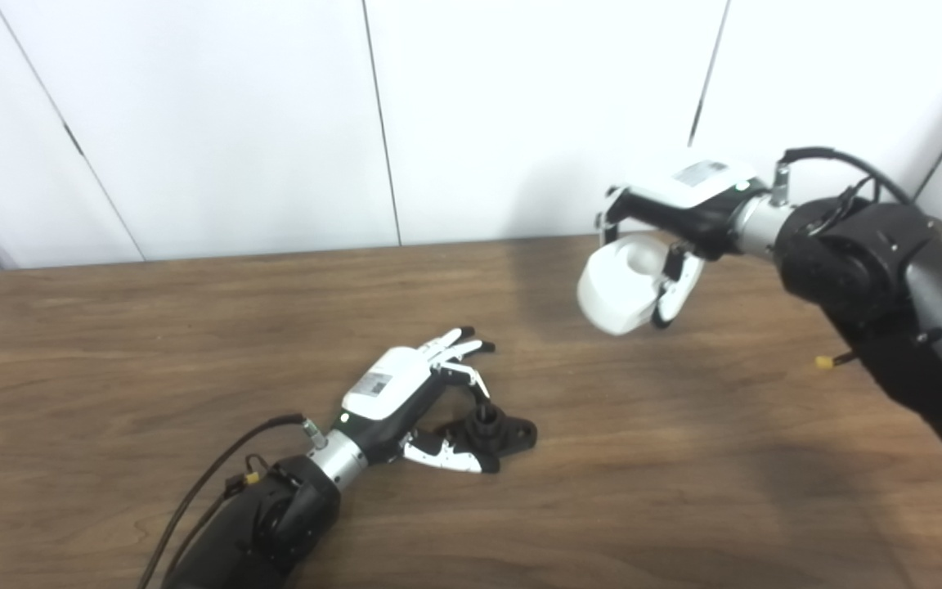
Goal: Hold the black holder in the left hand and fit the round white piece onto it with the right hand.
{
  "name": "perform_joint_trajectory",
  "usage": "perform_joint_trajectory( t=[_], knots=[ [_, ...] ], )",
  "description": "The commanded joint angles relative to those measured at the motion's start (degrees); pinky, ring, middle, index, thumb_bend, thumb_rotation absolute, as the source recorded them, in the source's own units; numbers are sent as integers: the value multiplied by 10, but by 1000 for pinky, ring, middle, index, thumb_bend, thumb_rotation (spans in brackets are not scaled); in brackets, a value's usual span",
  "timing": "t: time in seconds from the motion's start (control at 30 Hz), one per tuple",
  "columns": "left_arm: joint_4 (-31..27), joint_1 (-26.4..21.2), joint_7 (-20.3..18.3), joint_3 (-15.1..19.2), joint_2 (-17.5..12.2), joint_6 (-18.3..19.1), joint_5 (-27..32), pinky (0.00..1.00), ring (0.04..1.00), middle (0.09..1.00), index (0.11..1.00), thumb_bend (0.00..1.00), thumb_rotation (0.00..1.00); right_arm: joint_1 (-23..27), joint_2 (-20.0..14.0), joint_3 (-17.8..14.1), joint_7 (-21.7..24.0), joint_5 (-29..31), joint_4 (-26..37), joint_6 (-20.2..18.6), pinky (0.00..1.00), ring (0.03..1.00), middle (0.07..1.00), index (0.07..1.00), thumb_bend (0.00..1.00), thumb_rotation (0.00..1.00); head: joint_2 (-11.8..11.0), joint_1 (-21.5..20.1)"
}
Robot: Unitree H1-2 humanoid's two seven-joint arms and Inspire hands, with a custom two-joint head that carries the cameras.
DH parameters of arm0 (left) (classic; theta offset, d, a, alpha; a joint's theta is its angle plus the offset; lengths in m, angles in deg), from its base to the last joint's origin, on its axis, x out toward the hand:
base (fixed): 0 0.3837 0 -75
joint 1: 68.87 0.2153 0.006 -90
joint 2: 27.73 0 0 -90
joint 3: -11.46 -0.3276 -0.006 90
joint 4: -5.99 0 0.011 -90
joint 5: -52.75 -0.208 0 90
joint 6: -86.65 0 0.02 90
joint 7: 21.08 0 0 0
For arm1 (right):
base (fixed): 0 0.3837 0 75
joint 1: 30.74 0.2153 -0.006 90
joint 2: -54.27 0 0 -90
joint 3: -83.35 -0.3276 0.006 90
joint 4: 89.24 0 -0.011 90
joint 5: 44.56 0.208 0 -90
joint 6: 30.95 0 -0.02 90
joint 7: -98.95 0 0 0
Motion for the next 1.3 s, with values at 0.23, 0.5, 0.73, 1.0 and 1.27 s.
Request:
perform_joint_trajectory(
  t=[0.23,0.5,0.73,1.0,1.27],
  knots=[
    [59,55,-20,-39,28,52,-35,939,981,909,481,525,64,42,4,-12,47,62,60,2,847,882,801,478,527,145,13,11],
    [51,53,-27,-39,34,65,-34,952,982,914,480,525,66,37,26,8,60,71,74,20,843,880,788,477,526,146,22,17],
    [45,53,-29,-38,31,69,-31,945,976,908,481,525,65,37,38,24,64,73,71,36,879,877,791,477,526,146,29,15],
    [38,51,-33,-40,32,70,-31,955,980,912,481,525,66,30,57,41,78,69,77,28,872,885,801,478,527,145,33,16],
    [31,52,-43,-42,32,78,-26,959,983,913,481,525,64,22,75,49,84,63,75,26,882,876,791,478,527,145,36,17]
  ],
)
